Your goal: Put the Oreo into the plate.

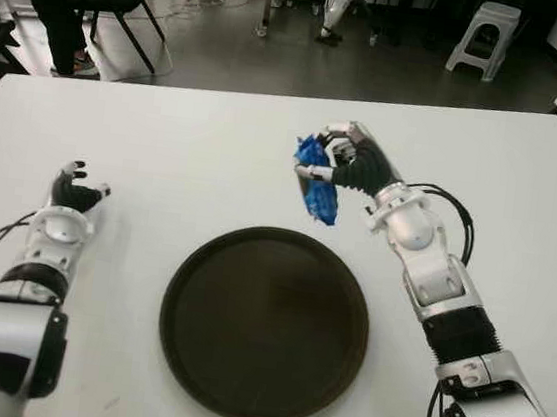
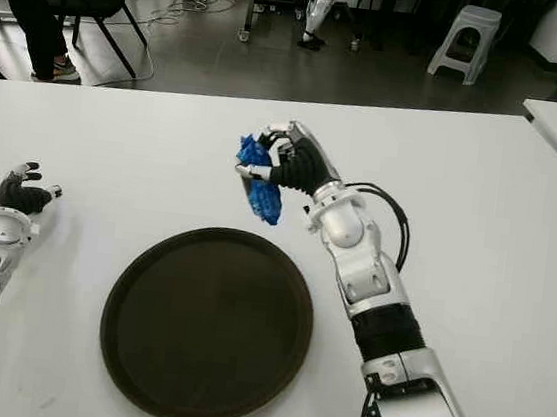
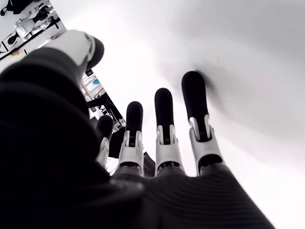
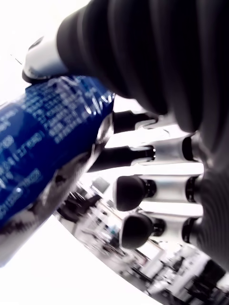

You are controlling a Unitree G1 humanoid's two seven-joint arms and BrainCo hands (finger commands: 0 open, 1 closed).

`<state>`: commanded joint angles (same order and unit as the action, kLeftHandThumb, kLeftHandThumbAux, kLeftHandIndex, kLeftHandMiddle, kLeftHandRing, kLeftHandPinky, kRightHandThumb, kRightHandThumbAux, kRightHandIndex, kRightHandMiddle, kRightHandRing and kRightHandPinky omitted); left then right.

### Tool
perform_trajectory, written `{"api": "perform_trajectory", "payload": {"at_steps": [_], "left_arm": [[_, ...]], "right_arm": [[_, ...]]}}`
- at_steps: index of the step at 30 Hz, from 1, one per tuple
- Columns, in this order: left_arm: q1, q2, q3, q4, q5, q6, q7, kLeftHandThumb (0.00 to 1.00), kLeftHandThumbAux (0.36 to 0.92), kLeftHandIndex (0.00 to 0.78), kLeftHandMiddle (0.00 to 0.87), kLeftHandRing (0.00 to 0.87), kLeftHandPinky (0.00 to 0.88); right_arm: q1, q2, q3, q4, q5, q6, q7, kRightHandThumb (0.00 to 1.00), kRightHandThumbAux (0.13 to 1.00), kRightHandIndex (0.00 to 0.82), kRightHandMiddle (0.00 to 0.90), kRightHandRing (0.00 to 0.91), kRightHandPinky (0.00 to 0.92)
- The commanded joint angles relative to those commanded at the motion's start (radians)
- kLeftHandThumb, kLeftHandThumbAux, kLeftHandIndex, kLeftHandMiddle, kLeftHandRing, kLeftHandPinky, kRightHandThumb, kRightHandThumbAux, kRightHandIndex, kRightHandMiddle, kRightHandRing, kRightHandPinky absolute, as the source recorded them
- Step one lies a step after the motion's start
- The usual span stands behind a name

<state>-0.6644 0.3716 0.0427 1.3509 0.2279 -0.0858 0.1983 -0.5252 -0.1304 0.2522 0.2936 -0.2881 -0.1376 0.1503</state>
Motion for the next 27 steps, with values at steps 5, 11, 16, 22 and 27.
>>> {"api": "perform_trajectory", "payload": {"at_steps": [5,11,16,22,27], "left_arm": [[0.000,0.001,0.000,0.000,-0.001,0.002,-0.004,0.286,0.734,0.053,0.157,0.185,0.184],[0.001,0.002,0.003,0.001,-0.005,0.000,-0.011,0.284,0.724,0.053,0.150,0.174,0.178],[0.001,0.001,0.010,0.000,-0.011,-0.002,-0.012,0.278,0.715,0.054,0.151,0.173,0.179],[0.002,0.000,0.020,0.000,-0.020,-0.005,-0.019,0.273,0.718,0.054,0.147,0.162,0.163],[0.003,0.000,0.026,0.000,-0.025,-0.005,-0.026,0.279,0.729,0.060,0.149,0.164,0.167]], "right_arm": [[0.013,0.001,0.011,-0.027,0.007,0.010,0.036,0.388,0.785,0.708,0.830,0.828,0.815],[0.030,0.006,0.026,-0.066,0.021,0.031,0.084,0.390,0.797,0.719,0.831,0.826,0.813],[0.043,0.014,0.038,-0.086,0.022,0.043,0.114,0.398,0.808,0.725,0.829,0.821,0.805],[0.053,0.035,0.066,-0.080,0.023,0.040,0.139,0.375,0.814,0.725,0.824,0.814,0.794],[0.077,0.055,0.100,-0.090,0.018,0.044,0.156,0.350,0.815,0.709,0.814,0.809,0.794]]}}
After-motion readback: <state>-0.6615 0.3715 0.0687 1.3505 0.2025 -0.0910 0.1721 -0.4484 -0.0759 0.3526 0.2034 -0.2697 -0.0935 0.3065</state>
